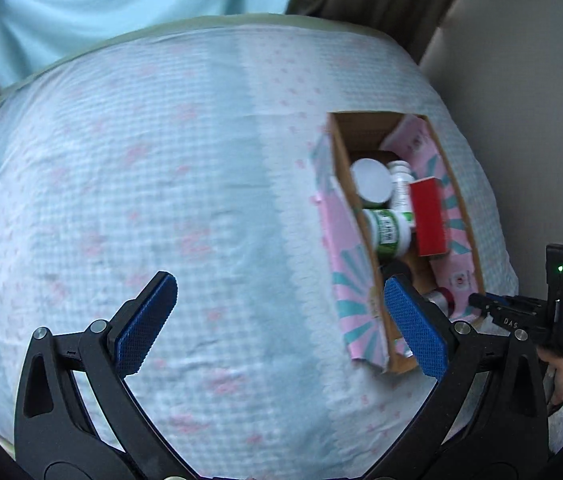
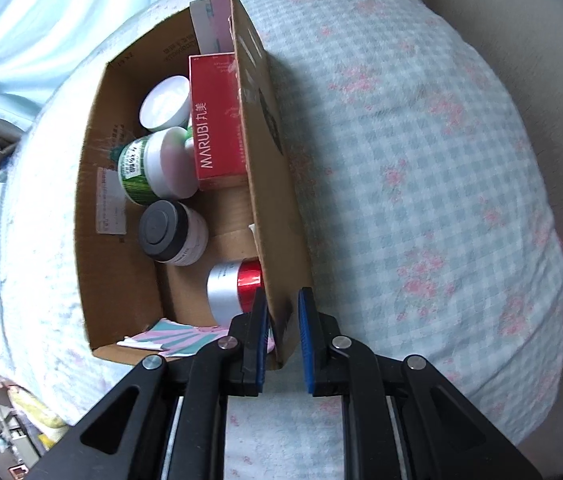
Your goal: Organize rigid objects
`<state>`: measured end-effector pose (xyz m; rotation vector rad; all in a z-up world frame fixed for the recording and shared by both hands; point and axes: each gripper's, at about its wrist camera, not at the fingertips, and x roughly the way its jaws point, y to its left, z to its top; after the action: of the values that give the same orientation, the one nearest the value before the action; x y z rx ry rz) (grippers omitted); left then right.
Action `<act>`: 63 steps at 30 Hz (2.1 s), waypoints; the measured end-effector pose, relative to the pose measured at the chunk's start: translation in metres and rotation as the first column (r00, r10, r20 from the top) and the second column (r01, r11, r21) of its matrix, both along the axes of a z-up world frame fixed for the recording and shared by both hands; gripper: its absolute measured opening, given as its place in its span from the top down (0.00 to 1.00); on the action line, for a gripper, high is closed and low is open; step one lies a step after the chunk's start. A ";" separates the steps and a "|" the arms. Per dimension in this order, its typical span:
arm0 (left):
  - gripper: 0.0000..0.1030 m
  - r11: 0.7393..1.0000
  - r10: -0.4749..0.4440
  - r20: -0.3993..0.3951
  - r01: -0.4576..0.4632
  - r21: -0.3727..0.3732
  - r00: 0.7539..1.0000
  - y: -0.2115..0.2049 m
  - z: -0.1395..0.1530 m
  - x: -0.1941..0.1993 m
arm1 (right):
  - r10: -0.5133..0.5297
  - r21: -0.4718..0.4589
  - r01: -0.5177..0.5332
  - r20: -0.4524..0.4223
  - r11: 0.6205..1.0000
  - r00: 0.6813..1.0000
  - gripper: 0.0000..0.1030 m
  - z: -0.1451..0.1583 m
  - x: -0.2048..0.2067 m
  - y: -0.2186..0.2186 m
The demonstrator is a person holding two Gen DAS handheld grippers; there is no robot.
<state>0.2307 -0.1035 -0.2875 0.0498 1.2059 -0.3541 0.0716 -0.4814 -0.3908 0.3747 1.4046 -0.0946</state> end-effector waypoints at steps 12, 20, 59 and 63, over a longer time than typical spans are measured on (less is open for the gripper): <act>0.00 0.985 0.174 0.015 -0.174 0.017 0.985 0.112 0.017 -0.038 | 0.059 -0.141 -0.053 0.038 0.989 0.998 0.02 0.040 0.012 0.045; 0.00 0.976 0.215 0.083 -0.216 0.008 0.973 0.138 0.061 -0.072 | 0.159 -0.134 -0.142 0.121 0.981 0.980 0.01 0.112 0.004 0.105; 0.00 0.967 0.212 0.528 -0.253 0.007 0.822 0.097 0.268 -0.217 | 0.228 -0.316 -0.060 0.526 0.947 0.819 0.01 0.358 -0.097 0.195; 0.00 0.966 0.219 0.525 -0.258 0.000 0.823 0.098 0.268 -0.218 | 0.225 -0.311 -0.060 0.529 0.949 0.818 0.01 0.357 -0.098 0.194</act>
<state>0.0122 -0.0052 -0.0199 0.0516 0.6691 -0.0624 -0.0260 -0.2873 -0.0335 0.0411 0.8108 -0.0521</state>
